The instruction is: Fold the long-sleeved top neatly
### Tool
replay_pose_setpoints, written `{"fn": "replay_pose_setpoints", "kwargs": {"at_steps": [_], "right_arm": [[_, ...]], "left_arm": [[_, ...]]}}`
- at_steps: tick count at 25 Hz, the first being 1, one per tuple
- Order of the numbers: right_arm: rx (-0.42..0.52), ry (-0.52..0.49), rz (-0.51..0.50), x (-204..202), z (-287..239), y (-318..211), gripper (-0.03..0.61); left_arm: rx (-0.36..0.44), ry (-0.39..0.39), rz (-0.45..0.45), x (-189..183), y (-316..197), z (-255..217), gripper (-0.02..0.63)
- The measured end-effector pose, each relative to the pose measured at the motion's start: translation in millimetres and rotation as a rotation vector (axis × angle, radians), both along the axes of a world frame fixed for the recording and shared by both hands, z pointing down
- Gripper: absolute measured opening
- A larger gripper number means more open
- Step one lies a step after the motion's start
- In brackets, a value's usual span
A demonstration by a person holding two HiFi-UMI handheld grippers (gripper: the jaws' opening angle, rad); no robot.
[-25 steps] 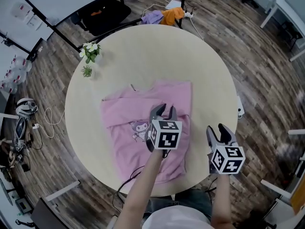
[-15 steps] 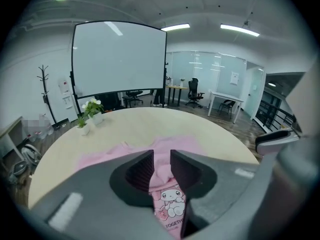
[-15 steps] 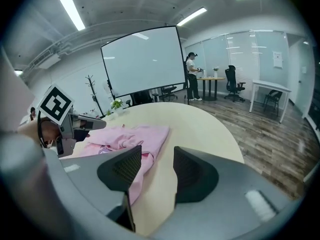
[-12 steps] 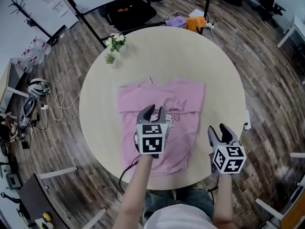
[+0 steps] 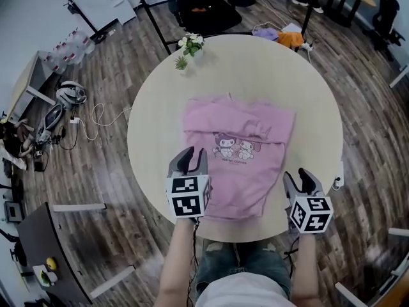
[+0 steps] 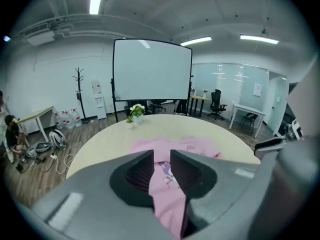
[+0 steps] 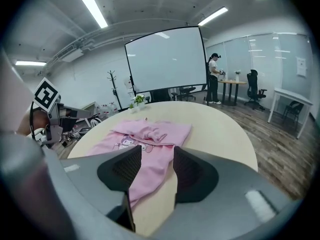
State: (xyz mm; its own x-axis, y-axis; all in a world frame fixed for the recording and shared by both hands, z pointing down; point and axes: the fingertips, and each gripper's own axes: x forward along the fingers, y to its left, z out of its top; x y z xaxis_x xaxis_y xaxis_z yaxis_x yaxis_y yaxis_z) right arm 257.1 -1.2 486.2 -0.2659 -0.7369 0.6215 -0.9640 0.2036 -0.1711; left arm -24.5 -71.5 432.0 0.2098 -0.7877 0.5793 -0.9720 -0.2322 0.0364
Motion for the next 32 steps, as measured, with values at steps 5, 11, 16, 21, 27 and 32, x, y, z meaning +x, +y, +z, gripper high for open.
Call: {"fn": "replay_pose_setpoints", "kwargs": {"at_steps": [5,11,16,21,27,32], "right_arm": [[-0.02,0.02,-0.006,-21.1,5.0,24.6,0.229],[-0.042,0.031,0.034,-45.0,14.9,63.0,0.229],[-0.079,0.039,0.075,-63.6,31.2,92.4,0.228],[-0.125,0.057,0.103,-76.2,53.7,118.1,0.216],[-0.166,0.07,0.116,-85.1,74.7,132.3,0.202],[-0.192,0.085,0.118,-87.2,91.1,133.4,0.196]], "left_arm": [[-0.034,0.025,-0.016,-26.8,42.2,16.8,0.101],[-0.086,0.046,0.019,-47.7,88.9,38.5,0.101],[-0.135,0.049,0.042,-70.5,116.6,58.6,0.101],[-0.181,0.051,0.06,-87.5,139.9,82.9,0.101],[-0.221,0.066,0.074,-102.9,160.5,102.0,0.11],[-0.252,0.069,0.088,-111.0,175.8,117.4,0.131]]}}
